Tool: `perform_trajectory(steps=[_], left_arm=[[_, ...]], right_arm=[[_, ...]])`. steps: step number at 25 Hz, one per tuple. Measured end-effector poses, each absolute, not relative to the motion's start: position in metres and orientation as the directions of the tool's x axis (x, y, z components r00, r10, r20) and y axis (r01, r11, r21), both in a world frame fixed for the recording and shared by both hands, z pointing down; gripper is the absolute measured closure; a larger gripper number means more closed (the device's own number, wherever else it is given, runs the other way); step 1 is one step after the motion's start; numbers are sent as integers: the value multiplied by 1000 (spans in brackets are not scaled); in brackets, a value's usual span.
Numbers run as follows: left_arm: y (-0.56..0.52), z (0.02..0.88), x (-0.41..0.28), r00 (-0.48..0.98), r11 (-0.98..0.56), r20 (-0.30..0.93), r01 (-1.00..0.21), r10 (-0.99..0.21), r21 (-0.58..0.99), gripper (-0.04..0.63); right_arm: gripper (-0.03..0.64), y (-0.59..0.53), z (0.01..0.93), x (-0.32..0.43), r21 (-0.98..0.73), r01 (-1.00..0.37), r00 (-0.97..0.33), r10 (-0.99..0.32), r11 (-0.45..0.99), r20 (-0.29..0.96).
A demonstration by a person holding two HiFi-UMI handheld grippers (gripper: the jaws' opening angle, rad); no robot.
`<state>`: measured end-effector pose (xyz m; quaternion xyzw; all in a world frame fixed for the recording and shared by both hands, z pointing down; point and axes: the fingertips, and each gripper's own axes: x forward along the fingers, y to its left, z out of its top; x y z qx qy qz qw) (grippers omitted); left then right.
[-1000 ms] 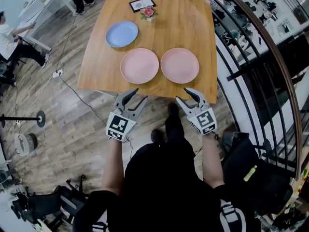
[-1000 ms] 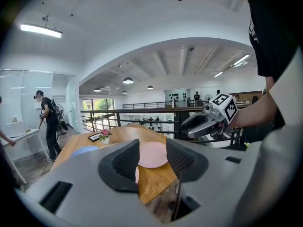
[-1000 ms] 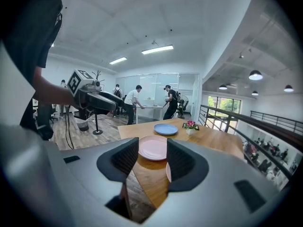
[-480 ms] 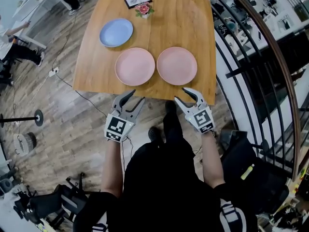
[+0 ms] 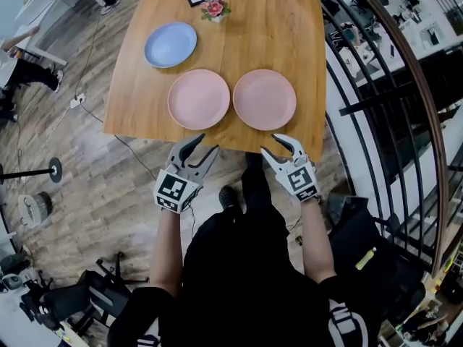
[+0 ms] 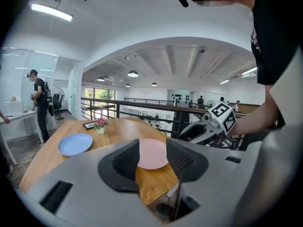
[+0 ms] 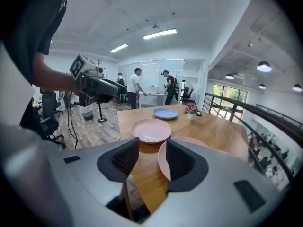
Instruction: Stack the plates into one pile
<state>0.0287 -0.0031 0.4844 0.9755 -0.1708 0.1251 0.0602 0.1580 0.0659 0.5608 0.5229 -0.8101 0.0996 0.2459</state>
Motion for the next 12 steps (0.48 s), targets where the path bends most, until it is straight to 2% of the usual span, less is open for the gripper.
perform_trajectory(steps=[12], left_arm=[[-11,518,33,885,-927,343,-363,-314,88,405]], right_arm=[[443,49,614,169,72,-883,-342,-741,463,579]])
